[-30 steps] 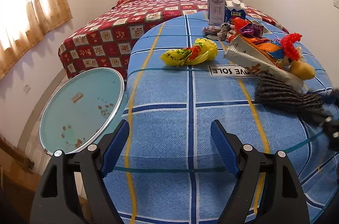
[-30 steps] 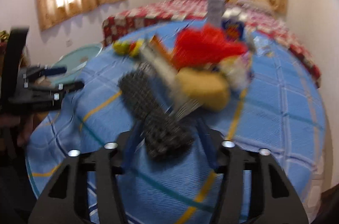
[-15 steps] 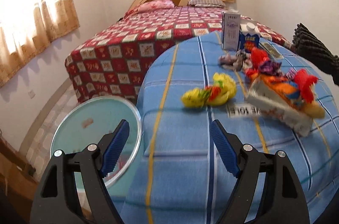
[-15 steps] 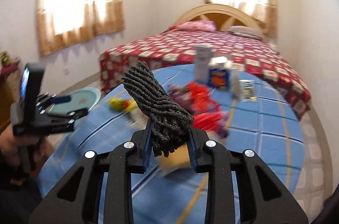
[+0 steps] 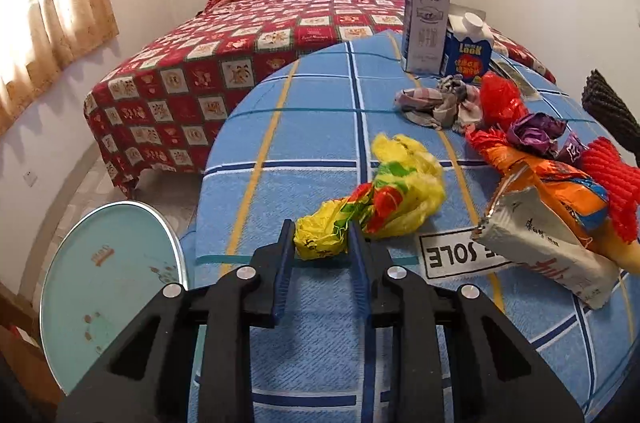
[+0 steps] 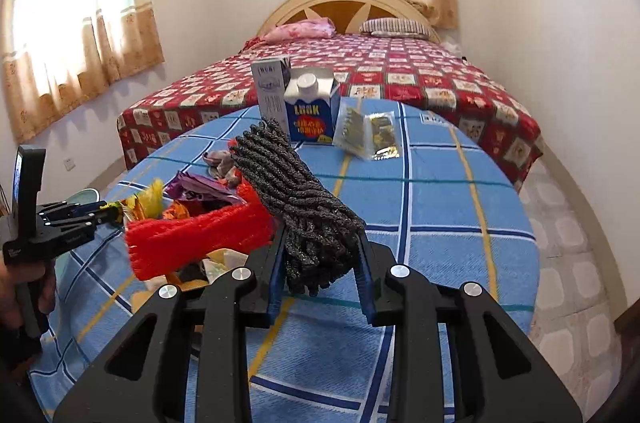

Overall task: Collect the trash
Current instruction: 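Grasp the yellow wrapper with the left gripper while the right gripper grasps the black scrubber, then carry the wrapper and scrubber over the blue bin and release both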

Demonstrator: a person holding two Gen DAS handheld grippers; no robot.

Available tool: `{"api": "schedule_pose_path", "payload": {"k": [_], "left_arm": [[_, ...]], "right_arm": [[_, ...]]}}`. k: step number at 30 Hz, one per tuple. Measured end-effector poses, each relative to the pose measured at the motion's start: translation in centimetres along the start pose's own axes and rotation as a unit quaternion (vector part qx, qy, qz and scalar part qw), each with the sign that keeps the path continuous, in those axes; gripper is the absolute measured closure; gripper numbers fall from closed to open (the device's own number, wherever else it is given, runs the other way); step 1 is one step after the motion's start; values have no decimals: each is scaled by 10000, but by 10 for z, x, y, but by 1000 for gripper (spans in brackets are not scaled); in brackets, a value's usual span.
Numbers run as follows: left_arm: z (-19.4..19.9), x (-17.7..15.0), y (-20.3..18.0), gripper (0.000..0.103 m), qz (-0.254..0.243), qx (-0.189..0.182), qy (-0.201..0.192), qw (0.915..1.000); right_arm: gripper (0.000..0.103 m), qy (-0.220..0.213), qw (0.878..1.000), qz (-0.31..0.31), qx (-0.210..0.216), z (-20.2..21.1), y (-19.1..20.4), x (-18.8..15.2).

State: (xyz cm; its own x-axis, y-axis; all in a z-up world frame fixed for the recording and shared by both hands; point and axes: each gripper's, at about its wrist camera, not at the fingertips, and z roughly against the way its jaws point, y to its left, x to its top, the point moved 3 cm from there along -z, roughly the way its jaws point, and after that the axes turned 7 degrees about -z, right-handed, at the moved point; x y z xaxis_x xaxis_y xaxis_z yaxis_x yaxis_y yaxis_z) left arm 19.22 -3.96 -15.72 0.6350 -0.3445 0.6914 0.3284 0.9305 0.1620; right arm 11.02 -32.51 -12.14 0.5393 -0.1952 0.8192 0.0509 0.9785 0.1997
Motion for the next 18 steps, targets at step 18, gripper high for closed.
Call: {"api": "schedule_pose_path", "payload": {"k": [18], "left_arm": [[43, 7, 32, 80, -76, 604, -362, 9975]], "right_arm": [[72, 84, 9984, 445, 346, -34, 54, 30]]}}
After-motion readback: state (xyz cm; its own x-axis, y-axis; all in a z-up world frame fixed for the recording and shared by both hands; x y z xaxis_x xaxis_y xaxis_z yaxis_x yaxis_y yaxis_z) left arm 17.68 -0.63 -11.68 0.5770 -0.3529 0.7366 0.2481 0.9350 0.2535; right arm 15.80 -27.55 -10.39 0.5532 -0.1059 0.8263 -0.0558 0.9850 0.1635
